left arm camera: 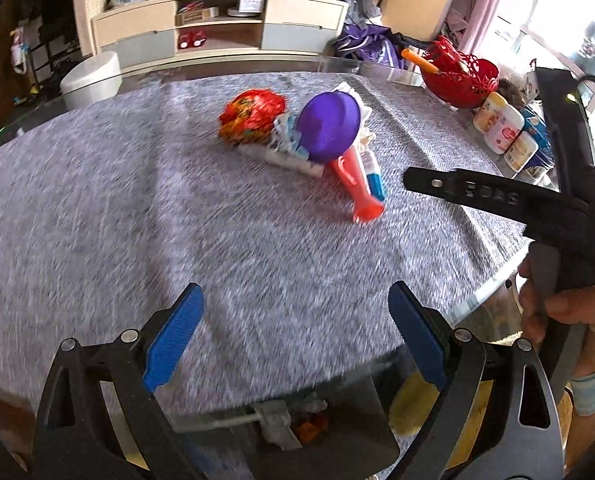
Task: Collect trash
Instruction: 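Grasp the small blue bottle with the right tool while the left tool returns over the table, then grasp the pink handled cup with the left tool while the right tool holds the bottle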
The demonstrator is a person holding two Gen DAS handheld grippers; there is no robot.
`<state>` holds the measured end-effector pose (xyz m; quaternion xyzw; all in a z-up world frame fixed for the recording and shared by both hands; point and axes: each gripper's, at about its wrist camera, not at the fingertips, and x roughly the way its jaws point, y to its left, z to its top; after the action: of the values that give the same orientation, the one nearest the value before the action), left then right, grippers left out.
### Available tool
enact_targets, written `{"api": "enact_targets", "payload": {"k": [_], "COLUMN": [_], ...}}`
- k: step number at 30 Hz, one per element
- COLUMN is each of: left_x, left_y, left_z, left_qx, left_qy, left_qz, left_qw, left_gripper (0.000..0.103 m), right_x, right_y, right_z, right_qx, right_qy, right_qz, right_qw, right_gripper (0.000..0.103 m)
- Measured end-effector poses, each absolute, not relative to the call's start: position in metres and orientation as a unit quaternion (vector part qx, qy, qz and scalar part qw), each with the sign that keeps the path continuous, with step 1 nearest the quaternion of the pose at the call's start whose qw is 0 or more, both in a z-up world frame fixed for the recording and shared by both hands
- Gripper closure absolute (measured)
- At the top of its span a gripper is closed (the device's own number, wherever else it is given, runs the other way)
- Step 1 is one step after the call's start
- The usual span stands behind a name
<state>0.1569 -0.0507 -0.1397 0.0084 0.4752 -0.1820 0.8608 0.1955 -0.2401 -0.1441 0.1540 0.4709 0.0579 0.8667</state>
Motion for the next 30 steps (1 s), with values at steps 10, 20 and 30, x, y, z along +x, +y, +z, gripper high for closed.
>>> {"api": "enact_targets", "payload": {"k": [10,20,30], "left_x": [0.187,0.207,0.235], "left_y": [-0.070,-0.085,-0.123], "left_z": [-0.151,-0.163,-0.171], "left_qx": [0.009,-0.009,-0.012], "left_qy": [0.486,0.496,0.501], "left_qz": [-0.202,-0.216,-0.243], "left_qw": [0.850,0.841,0.830], "left_gripper": [0.016,0.020,0.054], "right_x": [0.235,0.251,0.259], "right_y": [-0.229,-0.236,-0.259], "right_z": [-0.164,-0.168,-0.171], "right_qx": [0.154,0.129,0.126], "right_qy": [0.495,0.493,0.492], "right_qz": [0.068,0.038,0.039], "right_qw": [0.853,0.860,0.860], "right_gripper": [0.076,0.082,0.083]}}
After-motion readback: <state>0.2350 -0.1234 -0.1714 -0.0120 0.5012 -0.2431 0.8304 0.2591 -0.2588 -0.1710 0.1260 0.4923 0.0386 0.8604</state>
